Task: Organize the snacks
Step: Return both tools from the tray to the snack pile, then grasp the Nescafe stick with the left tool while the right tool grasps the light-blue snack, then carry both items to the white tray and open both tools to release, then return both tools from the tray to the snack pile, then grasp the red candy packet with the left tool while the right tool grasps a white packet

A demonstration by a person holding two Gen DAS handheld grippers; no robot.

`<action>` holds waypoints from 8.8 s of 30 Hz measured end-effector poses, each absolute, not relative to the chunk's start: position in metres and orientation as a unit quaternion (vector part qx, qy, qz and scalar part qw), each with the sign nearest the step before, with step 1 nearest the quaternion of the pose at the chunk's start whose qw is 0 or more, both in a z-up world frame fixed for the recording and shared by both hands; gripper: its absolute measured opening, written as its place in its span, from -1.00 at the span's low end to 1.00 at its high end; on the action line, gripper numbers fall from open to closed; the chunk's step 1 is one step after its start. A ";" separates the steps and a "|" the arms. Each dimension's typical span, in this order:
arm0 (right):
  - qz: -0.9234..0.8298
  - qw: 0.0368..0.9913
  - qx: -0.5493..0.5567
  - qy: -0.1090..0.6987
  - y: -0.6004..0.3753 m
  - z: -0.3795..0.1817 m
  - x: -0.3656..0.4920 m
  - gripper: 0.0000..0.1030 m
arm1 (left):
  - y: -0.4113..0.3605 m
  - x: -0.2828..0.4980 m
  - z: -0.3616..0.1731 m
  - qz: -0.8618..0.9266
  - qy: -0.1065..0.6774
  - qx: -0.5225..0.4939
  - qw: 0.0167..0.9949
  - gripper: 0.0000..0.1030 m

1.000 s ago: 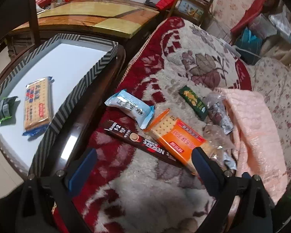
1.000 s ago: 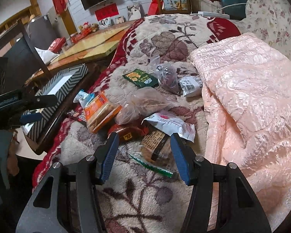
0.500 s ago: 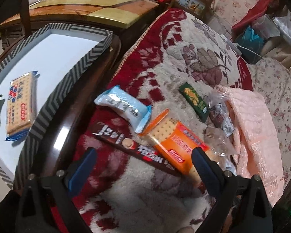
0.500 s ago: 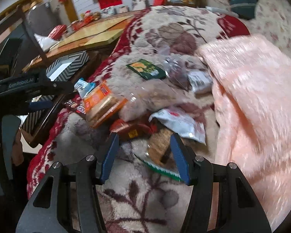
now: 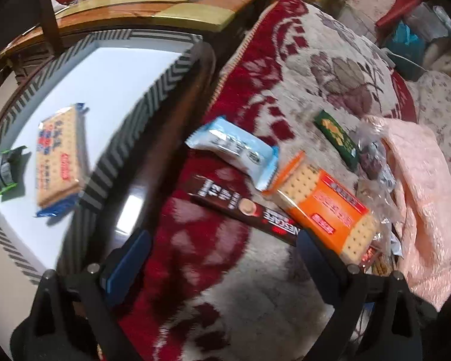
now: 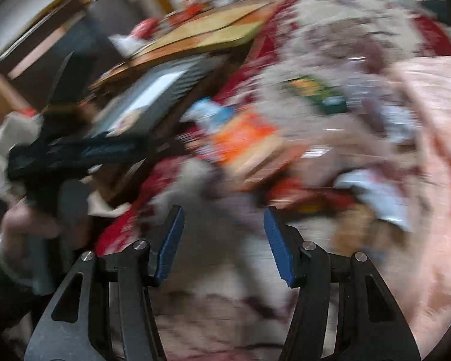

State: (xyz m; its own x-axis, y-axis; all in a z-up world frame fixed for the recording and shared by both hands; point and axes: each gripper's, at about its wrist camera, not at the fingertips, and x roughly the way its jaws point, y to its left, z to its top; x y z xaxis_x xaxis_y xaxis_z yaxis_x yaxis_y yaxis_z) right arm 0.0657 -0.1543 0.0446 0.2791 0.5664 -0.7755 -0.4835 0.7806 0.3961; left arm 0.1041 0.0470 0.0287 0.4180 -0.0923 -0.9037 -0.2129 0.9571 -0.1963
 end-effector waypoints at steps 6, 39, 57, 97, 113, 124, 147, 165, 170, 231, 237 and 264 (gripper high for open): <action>0.362 0.766 0.015 0.531 -0.121 0.023 0.094 0.07 | 0.058 0.106 0.034 0.050 0.537 -0.139 0.831 0.92; 0.344 0.770 0.096 0.529 -0.171 0.034 0.068 0.10 | 0.050 0.121 -0.010 0.066 0.560 -0.182 0.806 -0.15; 0.336 0.805 0.066 0.484 -0.152 0.064 0.083 0.10 | 0.048 0.099 0.006 -0.027 0.537 -0.172 0.826 -0.82; 0.365 0.813 -0.084 0.445 -0.005 0.078 0.151 -0.46 | 0.206 0.068 0.054 0.080 0.481 -0.226 0.843 -0.82; 0.396 0.790 -0.082 0.462 0.115 0.076 0.154 -0.46 | 0.247 0.076 0.037 0.102 0.488 -0.250 0.830 -0.82; 0.385 0.776 -0.083 0.493 0.136 0.043 0.153 -0.46 | 0.255 0.080 0.021 0.121 0.499 -0.234 0.825 -0.81; 0.401 0.781 -0.025 0.478 0.114 0.052 0.136 -0.39 | 0.253 0.064 0.033 0.173 0.468 -0.202 0.843 0.52; 0.292 0.846 0.034 0.445 -0.036 0.075 0.085 -0.38 | 0.145 0.053 0.069 0.082 0.441 -0.174 0.877 0.73; 0.258 0.860 0.039 0.438 -0.077 0.079 0.076 -0.38 | 0.112 0.053 0.067 0.056 0.452 -0.160 0.876 0.73; 0.099 0.871 0.106 0.468 -0.274 0.052 0.046 -0.39 | -0.099 0.113 0.011 -0.262 0.509 -0.015 0.820 -0.14; 0.102 0.868 0.102 0.475 -0.268 0.049 0.051 -0.39 | -0.089 0.101 0.020 -0.262 0.497 -0.024 0.827 -0.30; 0.266 0.780 0.011 0.567 -0.232 0.039 0.115 0.16 | -0.048 0.074 0.023 -0.218 0.499 0.000 0.839 -0.29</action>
State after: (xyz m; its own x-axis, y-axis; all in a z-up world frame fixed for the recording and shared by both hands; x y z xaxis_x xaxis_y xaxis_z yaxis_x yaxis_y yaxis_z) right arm 0.1149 -0.2321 0.0390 0.2164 0.4274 -0.8778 -0.4027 0.8581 0.3186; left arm 0.0741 -0.0479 0.0231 0.4069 -0.3654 -0.8372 0.3660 0.9049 -0.2171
